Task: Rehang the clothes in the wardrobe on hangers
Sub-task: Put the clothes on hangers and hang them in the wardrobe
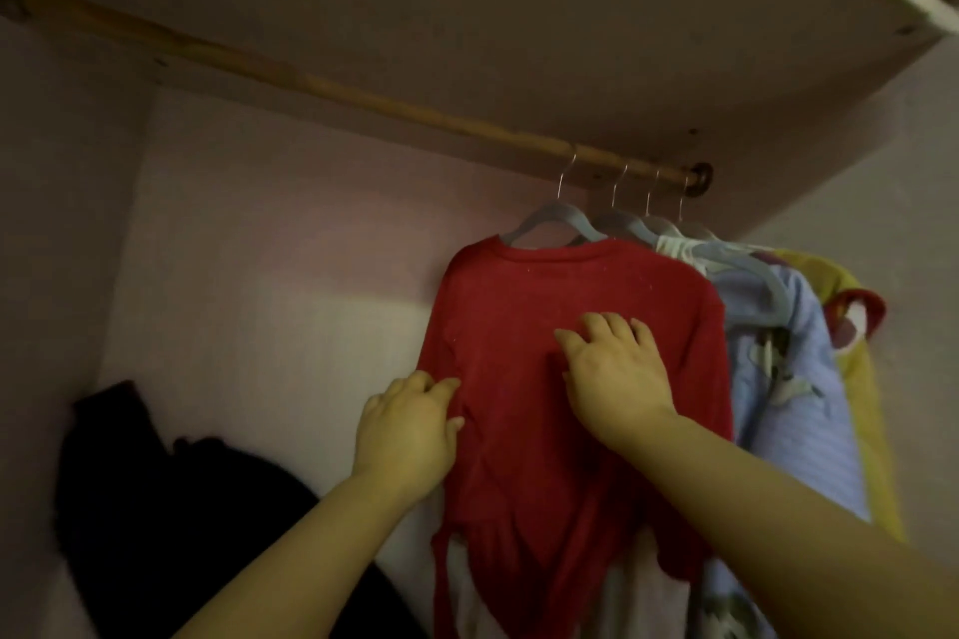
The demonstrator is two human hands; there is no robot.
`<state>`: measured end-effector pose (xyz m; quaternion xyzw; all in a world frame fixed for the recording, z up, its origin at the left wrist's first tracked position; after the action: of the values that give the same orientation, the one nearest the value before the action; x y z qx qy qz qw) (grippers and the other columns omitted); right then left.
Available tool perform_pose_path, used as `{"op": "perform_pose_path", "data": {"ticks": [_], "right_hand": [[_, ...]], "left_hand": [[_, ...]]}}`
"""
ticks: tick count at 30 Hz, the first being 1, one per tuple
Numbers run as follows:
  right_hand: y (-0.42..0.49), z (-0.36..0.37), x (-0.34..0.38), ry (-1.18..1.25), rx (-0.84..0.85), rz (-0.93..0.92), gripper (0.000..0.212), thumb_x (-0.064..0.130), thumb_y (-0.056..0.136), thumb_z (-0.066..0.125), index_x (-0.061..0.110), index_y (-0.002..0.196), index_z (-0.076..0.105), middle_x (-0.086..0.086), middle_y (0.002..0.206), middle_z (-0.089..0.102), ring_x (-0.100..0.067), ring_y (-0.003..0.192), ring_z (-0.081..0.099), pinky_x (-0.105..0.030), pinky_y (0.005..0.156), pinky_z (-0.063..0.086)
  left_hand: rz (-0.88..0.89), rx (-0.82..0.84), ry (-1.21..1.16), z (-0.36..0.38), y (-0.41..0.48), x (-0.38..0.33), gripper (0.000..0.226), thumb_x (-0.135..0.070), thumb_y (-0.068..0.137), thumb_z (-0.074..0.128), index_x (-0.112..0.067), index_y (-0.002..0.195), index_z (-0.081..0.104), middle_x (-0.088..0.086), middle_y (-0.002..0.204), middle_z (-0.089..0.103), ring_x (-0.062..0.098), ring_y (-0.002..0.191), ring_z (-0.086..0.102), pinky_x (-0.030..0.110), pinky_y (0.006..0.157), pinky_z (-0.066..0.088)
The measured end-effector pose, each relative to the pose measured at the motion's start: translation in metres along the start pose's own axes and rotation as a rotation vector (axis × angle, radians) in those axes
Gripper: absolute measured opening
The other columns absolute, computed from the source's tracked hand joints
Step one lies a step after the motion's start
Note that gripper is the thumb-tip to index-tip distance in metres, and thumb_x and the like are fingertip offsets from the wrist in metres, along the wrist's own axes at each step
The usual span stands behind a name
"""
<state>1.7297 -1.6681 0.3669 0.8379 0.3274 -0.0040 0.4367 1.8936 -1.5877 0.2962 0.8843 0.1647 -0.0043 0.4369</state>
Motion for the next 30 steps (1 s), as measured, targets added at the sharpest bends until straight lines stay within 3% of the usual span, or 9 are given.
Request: {"op": "perform_pose_path", "data": {"ticks": [9,17,19,21,22,25,27,30], "right_hand": [[-0.176,0.016,0.000,0.159,0.272,-0.070,0.042,0.034,0.092,0.043,0.026,0.134,0.042,0.002,0.129,0.047,-0.022,0.123,0.040,-0.035,0.103,0.026],[-0.363,0.026,-0.005,0.409,0.531,-0.076,0.045,0.034,0.097,0.038,0.020,0.139,0.039,-0.004,0.134,0.048,-0.018,0.122,0.044,-0.029,0.102,0.031],[-0.405,0.017,-0.006,0.435,0.579,-0.048,0.037,0.028,0.093,0.051,0.014,0.127,0.053,-0.008,0.125,0.057,-0.016,0.114,0.053,-0.025,0.097,0.039],[-0.441,0.003,-0.011,0.426,0.515,0.017,0.033,0.027,0.071,0.079,0.013,0.100,0.068,-0.008,0.096,0.068,-0.015,0.087,0.065,-0.021,0.077,0.050],[-0.461,-0.007,-0.015,0.402,0.541,0.062,0.034,0.030,0.070,0.079,0.017,0.100,0.068,-0.005,0.095,0.067,-0.015,0.086,0.065,-0.021,0.075,0.049],[-0.526,-0.027,-0.023,0.333,0.682,0.171,0.046,0.034,0.093,0.043,0.025,0.138,0.037,0.000,0.128,0.050,-0.018,0.118,0.047,-0.029,0.096,0.034],[-0.564,-0.047,-0.030,0.290,0.726,0.253,0.056,0.033,0.094,0.040,0.023,0.146,0.023,0.000,0.134,0.045,-0.021,0.123,0.042,-0.032,0.102,0.030],[-0.624,-0.091,-0.029,0.259,0.799,0.377,0.056,0.038,0.094,0.044,0.024,0.145,0.027,0.000,0.139,0.041,-0.022,0.129,0.036,-0.033,0.109,0.025]], "left_hand": [[-0.053,0.191,0.054,-0.020,-0.136,-0.057,0.048,-0.038,0.095,0.042,-0.028,0.142,0.034,0.000,0.130,0.048,0.019,0.117,0.045,0.032,0.092,0.036],[-0.084,0.469,0.100,-0.026,-0.295,-0.112,0.046,-0.039,0.095,0.041,-0.030,0.140,0.036,-0.002,0.131,0.047,0.017,0.116,0.045,0.030,0.090,0.037],[-0.058,0.531,0.120,-0.029,-0.327,-0.124,0.047,-0.038,0.096,0.040,-0.030,0.142,0.034,-0.003,0.133,0.045,0.017,0.118,0.044,0.029,0.090,0.036],[-0.023,0.585,0.099,-0.031,-0.354,-0.135,0.047,-0.039,0.096,0.039,-0.030,0.142,0.033,-0.003,0.133,0.045,0.017,0.119,0.043,0.029,0.091,0.036],[-0.012,0.607,0.072,-0.031,-0.368,-0.142,0.046,-0.039,0.097,0.039,-0.030,0.141,0.034,-0.003,0.133,0.045,0.017,0.119,0.043,0.029,0.093,0.036],[0.056,0.655,0.007,-0.035,-0.405,-0.166,0.039,-0.036,0.097,0.039,-0.029,0.135,0.043,-0.003,0.127,0.049,0.015,0.113,0.047,0.026,0.088,0.037],[0.130,0.680,-0.026,-0.039,-0.430,-0.185,0.037,-0.037,0.097,0.039,-0.030,0.132,0.045,-0.003,0.125,0.050,0.016,0.111,0.048,0.027,0.084,0.036],[0.253,0.765,-0.098,-0.048,-0.476,-0.219,0.043,-0.044,0.096,0.040,-0.030,0.137,0.039,-0.002,0.129,0.048,0.018,0.114,0.047,0.030,0.087,0.038]]}}
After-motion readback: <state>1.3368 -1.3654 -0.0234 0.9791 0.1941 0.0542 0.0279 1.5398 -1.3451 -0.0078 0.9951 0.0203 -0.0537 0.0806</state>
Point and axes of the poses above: each hand's wrist, its own y-axis towards the middle knuckle, its own z-axis out of the palm, x = y × z, the point moved 4 cm from there along y, towards the middle knuckle
